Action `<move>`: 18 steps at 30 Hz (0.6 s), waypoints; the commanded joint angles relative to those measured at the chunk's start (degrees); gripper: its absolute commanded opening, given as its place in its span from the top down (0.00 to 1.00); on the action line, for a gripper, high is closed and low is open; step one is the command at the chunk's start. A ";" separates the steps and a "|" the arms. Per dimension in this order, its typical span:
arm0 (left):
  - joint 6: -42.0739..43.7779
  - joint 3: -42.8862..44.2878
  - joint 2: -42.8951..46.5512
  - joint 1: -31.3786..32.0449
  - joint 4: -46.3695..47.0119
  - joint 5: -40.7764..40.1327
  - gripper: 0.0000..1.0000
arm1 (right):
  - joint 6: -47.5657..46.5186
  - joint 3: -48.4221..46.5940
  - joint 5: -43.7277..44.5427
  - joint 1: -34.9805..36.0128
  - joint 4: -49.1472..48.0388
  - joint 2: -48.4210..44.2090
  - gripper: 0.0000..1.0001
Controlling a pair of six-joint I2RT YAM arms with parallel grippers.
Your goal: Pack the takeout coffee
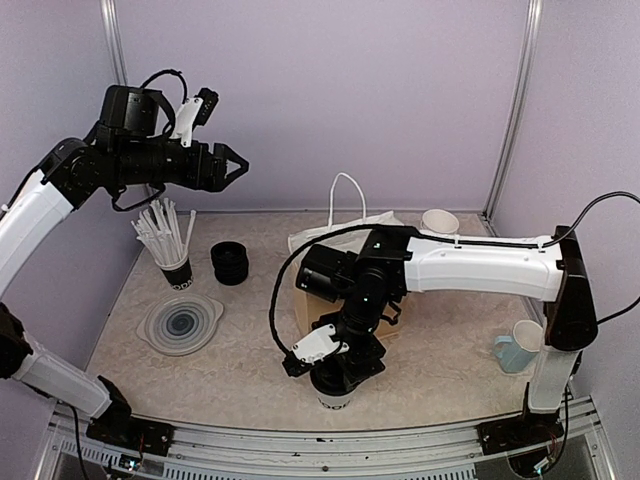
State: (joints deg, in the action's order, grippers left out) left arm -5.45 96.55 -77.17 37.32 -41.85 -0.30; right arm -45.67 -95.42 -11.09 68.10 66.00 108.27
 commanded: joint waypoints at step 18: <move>0.42 -9.55 0.24 31.31 -14.31 -0.26 0.15 | -10.22 -21.41 -23.61 -15.15 12.86 -16.90 0.00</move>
State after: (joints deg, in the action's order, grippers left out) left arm -4.23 89.52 -77.30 64.25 -58.89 -3.57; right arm -53.65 -111.02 -25.98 59.53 75.11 93.84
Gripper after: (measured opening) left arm 0.847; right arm 0.994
